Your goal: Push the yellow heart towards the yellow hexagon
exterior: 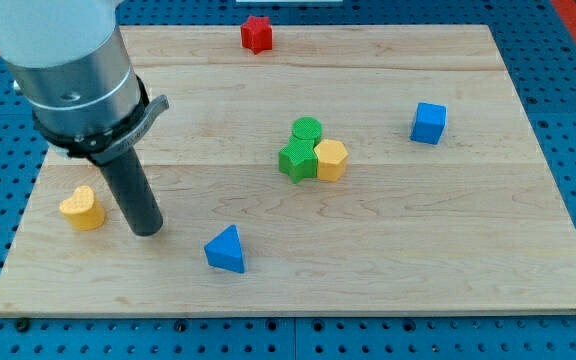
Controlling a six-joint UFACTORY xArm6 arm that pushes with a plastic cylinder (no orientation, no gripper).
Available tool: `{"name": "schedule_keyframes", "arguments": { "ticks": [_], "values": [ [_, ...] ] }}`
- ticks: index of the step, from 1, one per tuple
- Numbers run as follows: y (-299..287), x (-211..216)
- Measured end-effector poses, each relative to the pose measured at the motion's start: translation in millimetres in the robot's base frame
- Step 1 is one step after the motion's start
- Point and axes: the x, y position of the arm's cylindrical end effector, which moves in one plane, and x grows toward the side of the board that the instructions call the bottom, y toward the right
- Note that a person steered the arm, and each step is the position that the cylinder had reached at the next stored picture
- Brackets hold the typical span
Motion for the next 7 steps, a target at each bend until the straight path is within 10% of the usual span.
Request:
{"name": "schedule_keyframes", "arguments": {
  "ticks": [2, 4, 7],
  "values": [
    [-121, -10],
    [34, -28],
    [36, 6]
  ]
}}
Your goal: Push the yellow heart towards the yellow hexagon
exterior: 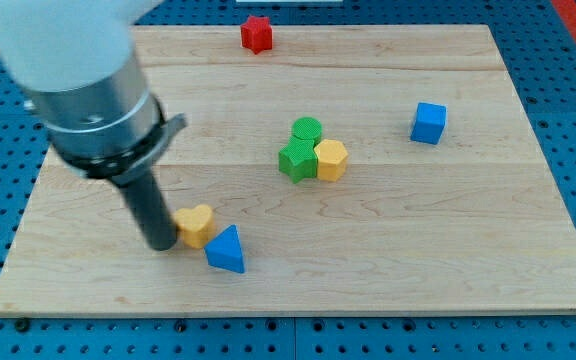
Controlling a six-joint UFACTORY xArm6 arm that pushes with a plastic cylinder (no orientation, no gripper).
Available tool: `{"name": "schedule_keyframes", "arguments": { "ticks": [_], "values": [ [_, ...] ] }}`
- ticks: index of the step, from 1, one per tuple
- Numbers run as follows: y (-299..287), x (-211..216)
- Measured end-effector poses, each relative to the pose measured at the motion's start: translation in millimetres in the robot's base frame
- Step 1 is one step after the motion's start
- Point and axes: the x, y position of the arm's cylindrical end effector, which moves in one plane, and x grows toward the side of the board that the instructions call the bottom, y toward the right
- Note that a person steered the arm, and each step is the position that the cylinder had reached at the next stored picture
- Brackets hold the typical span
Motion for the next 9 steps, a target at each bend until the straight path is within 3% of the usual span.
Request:
{"name": "schedule_keyframes", "arguments": {
  "ticks": [2, 4, 6, 9],
  "values": [
    [87, -38],
    [98, -21],
    [166, -21],
    [157, -39]
  ]
}}
